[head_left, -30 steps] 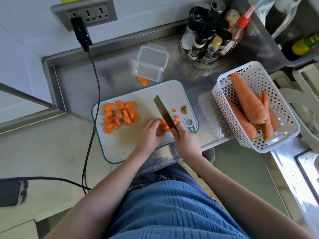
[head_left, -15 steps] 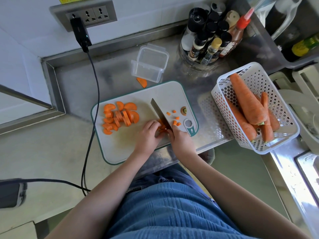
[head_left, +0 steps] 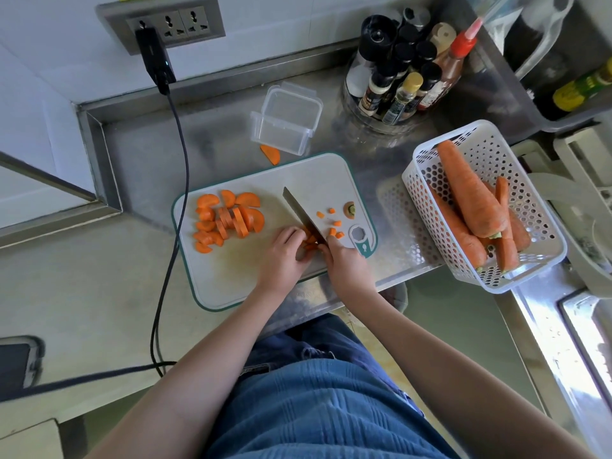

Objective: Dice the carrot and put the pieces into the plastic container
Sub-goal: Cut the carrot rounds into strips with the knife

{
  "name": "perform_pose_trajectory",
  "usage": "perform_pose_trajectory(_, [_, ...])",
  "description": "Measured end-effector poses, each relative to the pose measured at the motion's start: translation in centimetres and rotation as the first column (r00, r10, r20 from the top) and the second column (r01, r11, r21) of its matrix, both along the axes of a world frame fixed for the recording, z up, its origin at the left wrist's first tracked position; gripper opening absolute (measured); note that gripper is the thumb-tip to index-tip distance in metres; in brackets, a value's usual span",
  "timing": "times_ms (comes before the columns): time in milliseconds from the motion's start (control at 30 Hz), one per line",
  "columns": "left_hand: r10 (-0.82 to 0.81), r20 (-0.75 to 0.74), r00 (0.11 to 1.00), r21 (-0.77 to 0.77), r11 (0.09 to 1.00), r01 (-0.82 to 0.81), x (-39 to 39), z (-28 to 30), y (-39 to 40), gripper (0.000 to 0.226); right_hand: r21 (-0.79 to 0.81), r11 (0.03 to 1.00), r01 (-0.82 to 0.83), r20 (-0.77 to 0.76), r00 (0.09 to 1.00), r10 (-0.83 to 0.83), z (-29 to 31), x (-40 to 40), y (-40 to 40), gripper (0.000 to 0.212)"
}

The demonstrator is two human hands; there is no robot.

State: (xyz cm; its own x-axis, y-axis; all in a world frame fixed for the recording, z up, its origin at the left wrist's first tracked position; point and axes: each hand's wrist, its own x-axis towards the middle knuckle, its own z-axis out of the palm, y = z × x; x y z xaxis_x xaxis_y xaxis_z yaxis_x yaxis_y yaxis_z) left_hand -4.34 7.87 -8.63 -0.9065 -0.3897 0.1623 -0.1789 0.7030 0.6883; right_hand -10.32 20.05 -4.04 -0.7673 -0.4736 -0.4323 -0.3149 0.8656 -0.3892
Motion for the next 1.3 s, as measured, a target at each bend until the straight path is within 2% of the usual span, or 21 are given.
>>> perform_pose_trajectory(133, [-0.021,-0.008,1.000,-0.004,1.000,0.021,-0.3,0.1,0.2,0.019,-0.007,1.000,0.011,0.011,1.000,-0.011,0.1,-0.2,0.3,0.025])
perform_pose_trajectory(300, [-0.039,0.022,0.999,0.001,0.999,0.039,-0.5,-0.3,0.3,0.030,-0.039,0.999,0.019,0.005,1.000,-0.019,0.1,-0.3,0.2,0.023])
perform_pose_trajectory(500, [-0.052,-0.015,0.999,0.012,0.999,0.052,-0.8,-0.2,0.5,0.021,-0.095,0.991,0.094,0.005,0.996,-0.094,0.0,0.3,0.5,0.030])
perform_pose_trajectory(633, [-0.048,-0.029,0.998,-0.026,0.999,0.047,-0.9,-0.2,0.5,0.017,-0.086,0.992,0.091,0.033,0.996,-0.088,0.1,-0.4,0.5,0.030])
perform_pose_trajectory(867, [-0.032,-0.001,0.999,-0.062,0.998,0.032,-1.4,-0.4,0.8,0.021,-0.029,0.995,0.094,-0.007,0.995,-0.095,0.2,-0.2,0.5,0.028])
perform_pose_trajectory(1000, [-0.080,-0.055,0.995,-0.108,0.991,0.074,-1.6,-0.2,0.6,0.015,-0.090,0.986,0.144,0.025,0.990,-0.142,0.4,-0.7,0.7,0.031])
perform_pose_trajectory(1100, [-0.104,-0.033,0.994,-0.135,0.986,0.099,-1.8,-0.2,0.4,0.018,-0.118,0.980,0.161,-0.005,0.987,-0.163,0.2,0.0,0.9,0.029])
perform_pose_trajectory(1300, [-0.143,-0.001,0.990,-0.202,0.969,0.140,-1.6,-0.7,0.5,0.022,-0.123,0.978,0.170,0.063,0.985,-0.163,0.2,-1.0,0.8,0.028])
